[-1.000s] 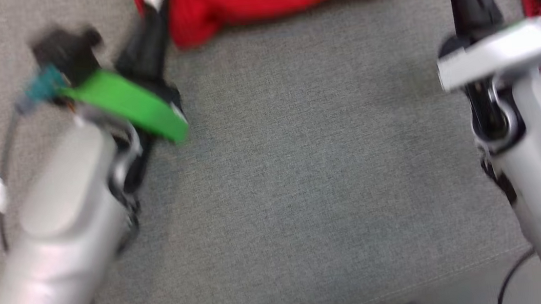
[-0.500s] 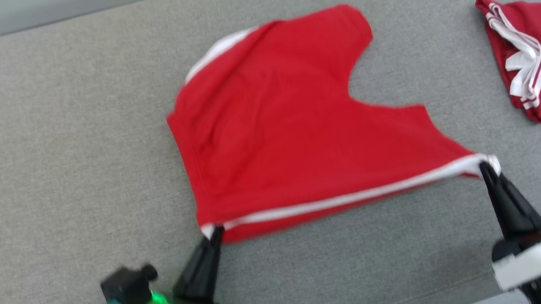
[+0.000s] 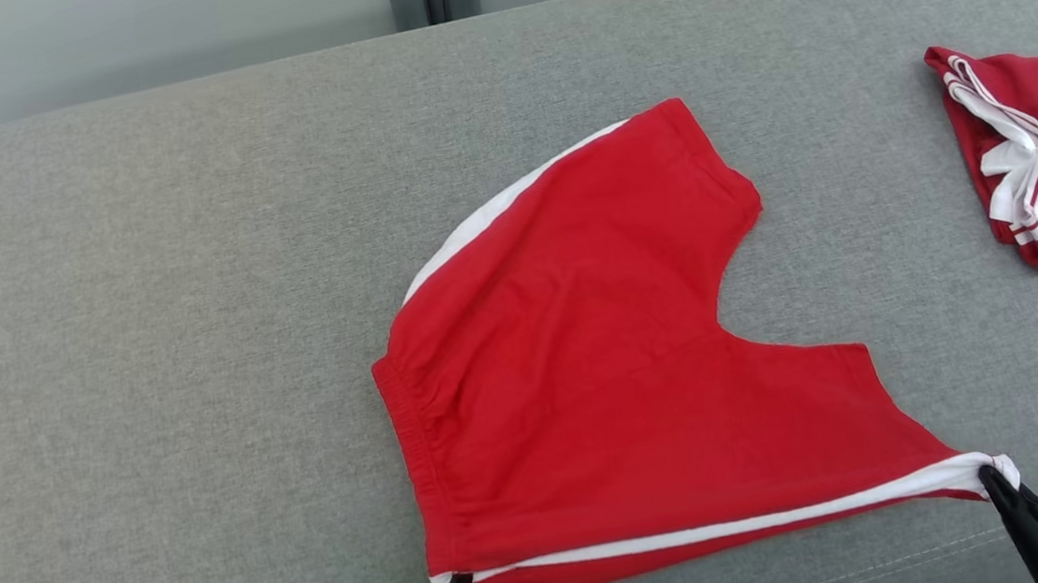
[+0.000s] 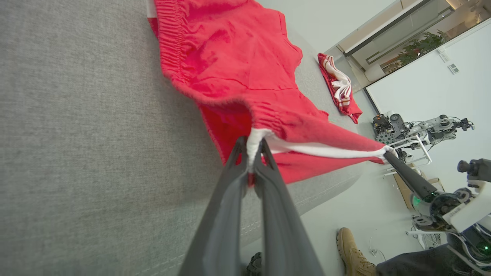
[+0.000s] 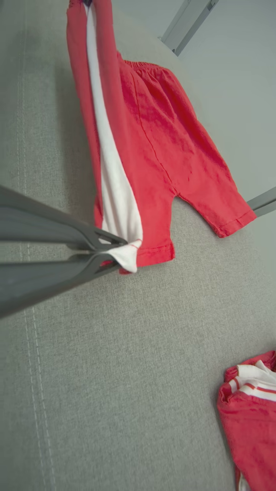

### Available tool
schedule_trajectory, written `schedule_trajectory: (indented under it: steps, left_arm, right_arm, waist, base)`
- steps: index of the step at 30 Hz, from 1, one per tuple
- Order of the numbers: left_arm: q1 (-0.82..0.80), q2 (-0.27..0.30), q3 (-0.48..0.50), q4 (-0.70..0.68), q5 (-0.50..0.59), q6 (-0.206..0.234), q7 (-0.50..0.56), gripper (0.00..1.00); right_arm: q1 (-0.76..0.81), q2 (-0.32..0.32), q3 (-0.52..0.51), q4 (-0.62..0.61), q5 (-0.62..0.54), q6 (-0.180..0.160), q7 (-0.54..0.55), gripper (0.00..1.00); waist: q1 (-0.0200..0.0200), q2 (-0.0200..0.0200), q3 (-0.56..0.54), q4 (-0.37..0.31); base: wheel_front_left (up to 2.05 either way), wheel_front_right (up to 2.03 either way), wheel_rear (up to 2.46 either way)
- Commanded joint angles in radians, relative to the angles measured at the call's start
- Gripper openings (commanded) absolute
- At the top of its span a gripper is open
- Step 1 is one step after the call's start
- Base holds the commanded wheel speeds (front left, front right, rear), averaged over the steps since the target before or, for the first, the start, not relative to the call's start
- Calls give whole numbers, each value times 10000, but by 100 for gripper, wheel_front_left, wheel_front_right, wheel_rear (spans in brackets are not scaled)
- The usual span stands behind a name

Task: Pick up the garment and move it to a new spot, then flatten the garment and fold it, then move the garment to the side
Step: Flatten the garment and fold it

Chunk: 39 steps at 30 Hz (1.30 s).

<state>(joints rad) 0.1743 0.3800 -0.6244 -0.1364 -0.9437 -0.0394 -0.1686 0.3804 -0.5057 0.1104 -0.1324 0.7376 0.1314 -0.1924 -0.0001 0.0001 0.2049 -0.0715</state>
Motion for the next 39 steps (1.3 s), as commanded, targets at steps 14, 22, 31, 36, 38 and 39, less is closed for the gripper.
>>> schedule_trajectory:
  steps: [14,22,31,36,38,39]
  left_arm:
    - [-1640,-836,265,-573,-1990,-371,1105,0]
    - [-3455,-1604,1122,-460,-3175,705,1907,0]
    - [-5281,-2042,1067,755,-3092,925,2461,0]
    - [-6025,-2315,1091,1673,-2866,839,2299,0]
    - [-6225,-2403,1093,1903,-2861,742,2250,0]
    - [-6283,-2440,1095,2017,-2863,695,2217,0]
  right_arm:
    - [-2238,-771,-389,-897,552,-14,1668,0]
    - [-6209,-1045,759,668,638,-14,3224,0]
    - [-9426,-1096,1642,2931,681,-14,4056,0]
    - [-10603,-936,1986,3890,710,-14,4235,0]
    - [-10939,-934,2156,4201,710,-14,4231,0]
    - [-11104,-942,2246,4359,713,-14,4216,0]
  waist:
    - [1,-1,962,630]
    - [1,-1,1500,1099]
    - [1,-1,2269,1747]
    - [1,-1,2667,1932]
    - [1,-1,2752,2009]
    - [1,-1,2780,2046]
  base:
    - [0,0,0]
    - [0,0,0]
    - [0,0,0]
    - [0,0,0]
    - [0,0,0]
    - [0,0,0]
